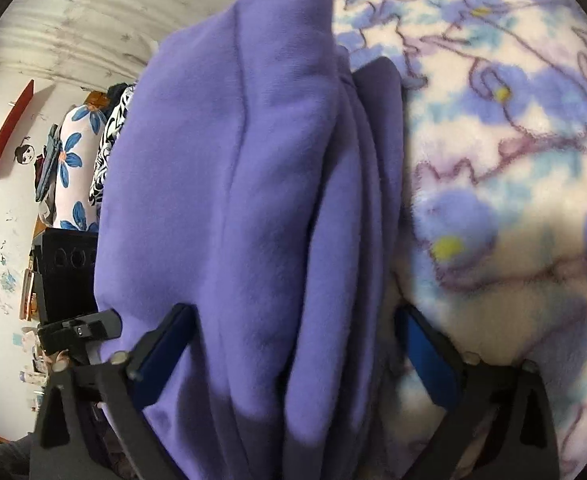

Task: Fold large clothes
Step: 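Lift the folded purple hoodie with both tools, pinching its sides, then carry the hoodie with both tools onto the stack of folded clothes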

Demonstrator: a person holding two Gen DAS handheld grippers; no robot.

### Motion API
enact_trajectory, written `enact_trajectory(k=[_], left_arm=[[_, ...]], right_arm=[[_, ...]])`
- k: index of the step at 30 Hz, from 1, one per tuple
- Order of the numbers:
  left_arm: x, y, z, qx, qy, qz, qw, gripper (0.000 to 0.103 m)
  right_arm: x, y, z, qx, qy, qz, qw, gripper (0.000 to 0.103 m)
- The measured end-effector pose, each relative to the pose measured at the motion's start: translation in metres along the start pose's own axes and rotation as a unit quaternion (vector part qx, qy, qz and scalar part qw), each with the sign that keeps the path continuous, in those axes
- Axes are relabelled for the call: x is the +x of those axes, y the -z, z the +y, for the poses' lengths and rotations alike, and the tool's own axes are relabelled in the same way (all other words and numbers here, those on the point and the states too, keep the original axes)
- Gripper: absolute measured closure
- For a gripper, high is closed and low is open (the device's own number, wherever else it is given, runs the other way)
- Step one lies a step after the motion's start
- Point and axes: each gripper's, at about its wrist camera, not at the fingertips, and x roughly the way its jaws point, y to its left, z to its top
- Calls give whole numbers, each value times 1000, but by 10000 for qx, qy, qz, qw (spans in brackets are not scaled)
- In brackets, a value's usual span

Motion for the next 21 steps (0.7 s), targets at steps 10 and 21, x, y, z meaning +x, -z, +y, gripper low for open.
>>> enact_trajectory(k=[10, 21], left_arm=[[-19, 15, -55, 760, -946, -471, 9915, 2], [-101, 73, -62, 990, -1457, -645, 9822, 2]], right_arm=[[-24, 30, 45, -420, 510, -604, 9960, 62], [-25, 98, 103, -570, 311, -952, 9933, 62]])
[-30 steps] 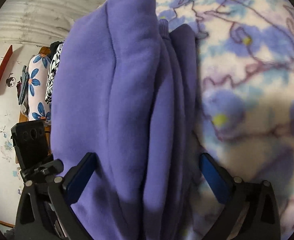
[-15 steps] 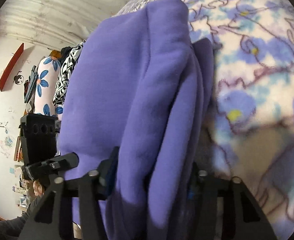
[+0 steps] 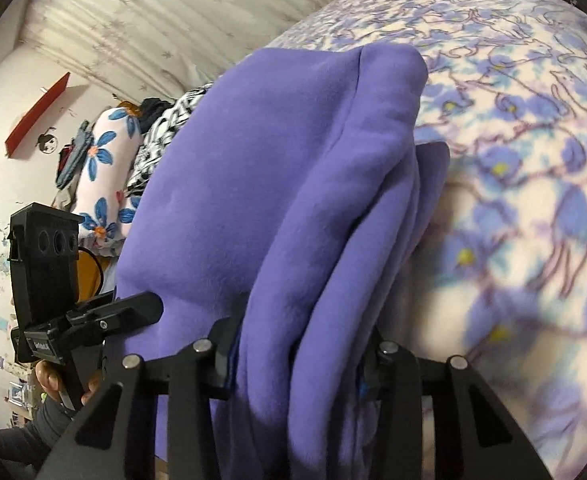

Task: Fold large clothes
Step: 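Carry the hoodie with both tools onto the stack of folded clothes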

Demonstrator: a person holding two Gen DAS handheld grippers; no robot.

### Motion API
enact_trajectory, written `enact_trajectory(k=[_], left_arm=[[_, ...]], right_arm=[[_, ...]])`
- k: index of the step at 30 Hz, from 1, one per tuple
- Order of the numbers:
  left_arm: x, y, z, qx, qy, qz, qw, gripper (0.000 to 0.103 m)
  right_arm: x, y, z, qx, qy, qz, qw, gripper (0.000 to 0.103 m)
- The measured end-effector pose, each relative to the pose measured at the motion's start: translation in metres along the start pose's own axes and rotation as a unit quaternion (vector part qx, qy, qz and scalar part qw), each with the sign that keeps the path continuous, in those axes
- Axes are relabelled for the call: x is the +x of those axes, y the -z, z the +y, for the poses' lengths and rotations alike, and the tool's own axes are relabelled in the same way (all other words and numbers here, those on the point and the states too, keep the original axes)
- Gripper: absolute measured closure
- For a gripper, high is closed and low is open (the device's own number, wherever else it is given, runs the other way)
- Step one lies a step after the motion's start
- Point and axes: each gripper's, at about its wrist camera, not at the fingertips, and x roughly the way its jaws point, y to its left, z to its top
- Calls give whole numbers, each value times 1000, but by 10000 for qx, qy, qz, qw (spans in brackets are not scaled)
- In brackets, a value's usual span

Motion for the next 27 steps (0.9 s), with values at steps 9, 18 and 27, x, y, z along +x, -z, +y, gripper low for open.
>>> enact_trajectory(k=[9, 18, 27], left_arm=[[-85, 59, 44, -133, -173, -445, 9988, 2], [-139, 90, 92, -502, -257, -693, 9960, 2], [-175, 93, 147, -840, -323, -915, 9917, 2]], right_arm=[[2, 33, 71, -432, -245, -5, 9988, 62], [21, 50, 133, -911, -365, 196, 9950, 62], [63, 36, 185, -1258, -553, 381, 9898, 62]])
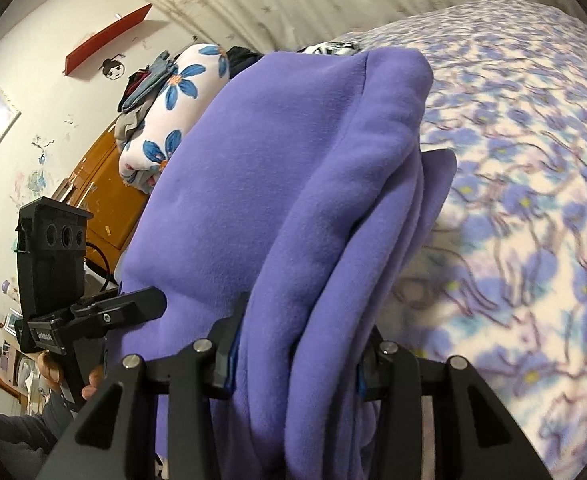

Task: Fold large clothes
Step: 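Carry the hoodie with both tools onto the stack of folded clothes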

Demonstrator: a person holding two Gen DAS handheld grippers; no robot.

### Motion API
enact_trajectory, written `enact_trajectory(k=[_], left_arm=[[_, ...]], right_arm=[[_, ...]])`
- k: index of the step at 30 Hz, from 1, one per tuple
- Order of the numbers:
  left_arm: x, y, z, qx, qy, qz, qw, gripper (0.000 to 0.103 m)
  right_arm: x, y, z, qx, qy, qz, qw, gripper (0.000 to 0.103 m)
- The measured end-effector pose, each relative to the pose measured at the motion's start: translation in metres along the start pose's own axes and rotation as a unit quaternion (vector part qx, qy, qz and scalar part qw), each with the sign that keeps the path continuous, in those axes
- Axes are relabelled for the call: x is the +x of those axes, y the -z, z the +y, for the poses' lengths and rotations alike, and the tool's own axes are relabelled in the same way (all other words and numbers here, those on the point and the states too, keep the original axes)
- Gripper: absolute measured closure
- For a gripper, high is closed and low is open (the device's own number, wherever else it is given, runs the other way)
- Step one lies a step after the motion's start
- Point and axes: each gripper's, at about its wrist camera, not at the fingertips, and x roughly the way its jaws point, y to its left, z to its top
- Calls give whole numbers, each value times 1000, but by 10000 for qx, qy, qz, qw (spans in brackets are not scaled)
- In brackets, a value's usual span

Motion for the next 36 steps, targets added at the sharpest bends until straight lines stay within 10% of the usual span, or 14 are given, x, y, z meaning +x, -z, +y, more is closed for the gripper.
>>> enact_trajectory(k=[12, 23, 28, 31, 34, 36], left_arm=[[-22, -78, 75, -161, -89, -344, 9992, 2], [-21, -305, 126, 672, -405, -1084, 9910, 2], [24, -405, 166, 1085, -1173, -1410, 9770, 2], [77, -434, 197, 1166, -2252, -1164, 9603, 1], [113, -445, 240, 199, -1240, -830, 9886, 0], [117, -446, 245, 32, -1024, -941, 9903, 0]], right_arm=[[65, -78, 35, -287, -323, -166, 9989, 62], [137, -287, 45, -433, -581, -1019, 9922, 62], [214, -373, 5, 155, -699, -972, 9927, 61], [279, -386, -25, 380, 48, -489, 9981, 56], [304, -381, -45, 517, 279, -513, 9970, 51], [301, -380, -45, 387, 339, -591, 9969, 49]])
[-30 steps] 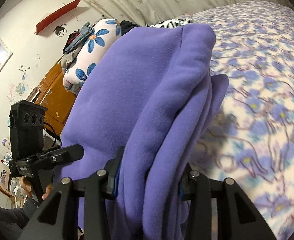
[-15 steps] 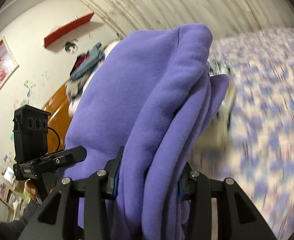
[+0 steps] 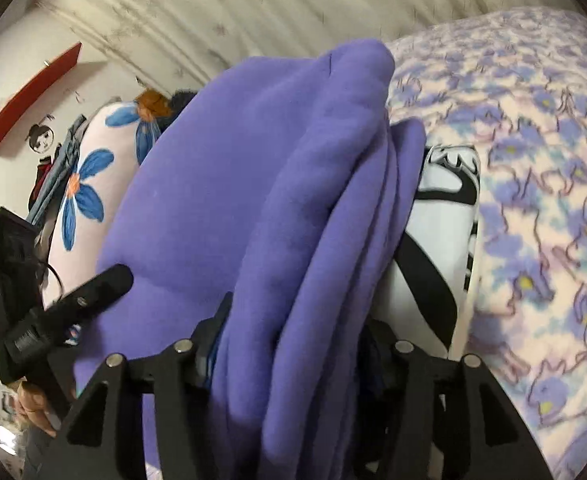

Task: Fold large clothes
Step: 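Carry the hoodie with both tools onto the stack of folded clothes, then open both tools to release the hoodie on the stack and withdraw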

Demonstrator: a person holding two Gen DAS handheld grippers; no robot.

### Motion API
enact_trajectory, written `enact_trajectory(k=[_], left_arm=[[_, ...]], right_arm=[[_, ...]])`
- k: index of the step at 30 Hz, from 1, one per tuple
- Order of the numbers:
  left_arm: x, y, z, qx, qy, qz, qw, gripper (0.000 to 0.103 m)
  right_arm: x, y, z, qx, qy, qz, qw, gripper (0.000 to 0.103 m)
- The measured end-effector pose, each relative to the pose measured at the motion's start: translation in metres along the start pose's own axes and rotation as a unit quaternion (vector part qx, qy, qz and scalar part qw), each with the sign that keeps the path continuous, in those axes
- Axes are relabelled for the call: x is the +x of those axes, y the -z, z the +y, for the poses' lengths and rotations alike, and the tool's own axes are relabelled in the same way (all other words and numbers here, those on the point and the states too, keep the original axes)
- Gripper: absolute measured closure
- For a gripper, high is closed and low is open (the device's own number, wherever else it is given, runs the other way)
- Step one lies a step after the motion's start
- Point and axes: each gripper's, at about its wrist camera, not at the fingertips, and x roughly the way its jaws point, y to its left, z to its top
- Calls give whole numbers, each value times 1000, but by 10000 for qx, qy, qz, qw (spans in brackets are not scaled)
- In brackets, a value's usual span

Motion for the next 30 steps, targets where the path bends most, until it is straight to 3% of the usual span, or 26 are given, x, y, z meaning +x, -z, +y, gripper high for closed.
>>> enact_trajectory(k=[4, 9, 14, 23, 30], left_arm=[[0, 1, -6, 279, -229, -191, 9992, 0], [-11, 13, -12, 124, -405, -209, 9989, 0], [-55, 34, -21, -79, -735, -226, 9970, 1], [-164, 105, -74, 56, -1058, -37, 9944, 1], [-258, 182, -137, 343, -1052, -57, 9938, 1]], right_arm=[[-6, -1, 2, -237, 29, 142, 9996, 46], [-26, -1, -1, -195, 234, 255, 9992, 38], [-74, 18, -5, -122, 355, 288, 9989, 38], [-201, 78, 21, -318, 566, 494, 9967, 38], [-317, 132, 62, -998, 765, 404, 9912, 37]])
